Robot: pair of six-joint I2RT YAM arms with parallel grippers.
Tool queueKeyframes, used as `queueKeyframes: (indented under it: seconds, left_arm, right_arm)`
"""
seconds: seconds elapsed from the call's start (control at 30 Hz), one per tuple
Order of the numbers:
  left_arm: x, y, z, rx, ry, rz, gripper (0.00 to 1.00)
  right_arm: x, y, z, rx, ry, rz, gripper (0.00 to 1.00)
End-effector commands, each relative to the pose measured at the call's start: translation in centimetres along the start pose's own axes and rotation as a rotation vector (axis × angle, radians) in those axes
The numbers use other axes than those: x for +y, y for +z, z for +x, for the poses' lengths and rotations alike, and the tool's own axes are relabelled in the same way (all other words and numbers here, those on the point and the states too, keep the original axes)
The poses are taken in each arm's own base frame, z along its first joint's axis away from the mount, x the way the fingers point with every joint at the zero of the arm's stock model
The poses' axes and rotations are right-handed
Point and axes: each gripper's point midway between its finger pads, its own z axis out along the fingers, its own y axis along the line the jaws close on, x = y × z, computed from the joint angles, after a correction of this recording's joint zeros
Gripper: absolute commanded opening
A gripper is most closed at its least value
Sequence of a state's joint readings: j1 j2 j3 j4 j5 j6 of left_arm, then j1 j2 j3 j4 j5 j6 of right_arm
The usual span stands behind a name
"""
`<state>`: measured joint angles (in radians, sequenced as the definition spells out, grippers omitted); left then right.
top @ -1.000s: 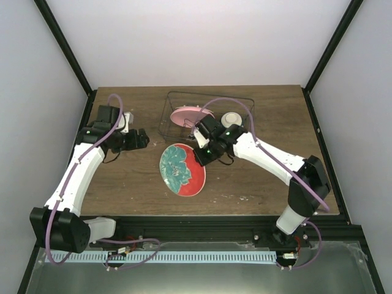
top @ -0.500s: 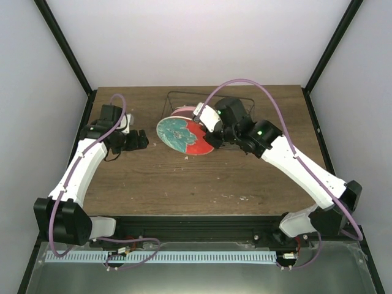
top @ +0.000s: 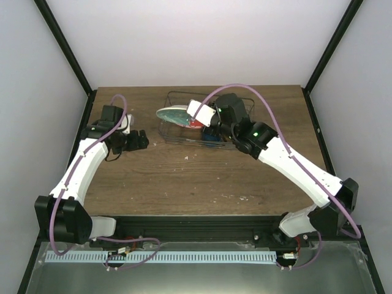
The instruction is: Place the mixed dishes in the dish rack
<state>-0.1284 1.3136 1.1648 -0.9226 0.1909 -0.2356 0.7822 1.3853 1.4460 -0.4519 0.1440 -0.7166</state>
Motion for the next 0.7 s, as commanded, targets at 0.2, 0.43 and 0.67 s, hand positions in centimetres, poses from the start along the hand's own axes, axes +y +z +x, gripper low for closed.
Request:
queueKeyframes:
  seconds: [0.2,0.43,0.67]
  left_arm:
    - [0.7,0.6,0.6,0.011,-0.024,-0.016,0.94]
    - [0.7,0.8,0.5,0.013,-0.022,-0.016,0.94]
    - [0.7,1.2,0.5,0.025,-0.02,-0.015,0.94]
  right_arm:
    - [-2.4,2.2,-2.2,-0.082,-0.034,0.139,0.01]
    - [-1.6,3.3,-0.6,-0.028,-0.026,0.129,0.01]
    - [-1.5,3.7,0.9,0.044,-0.031,0.149,0.01]
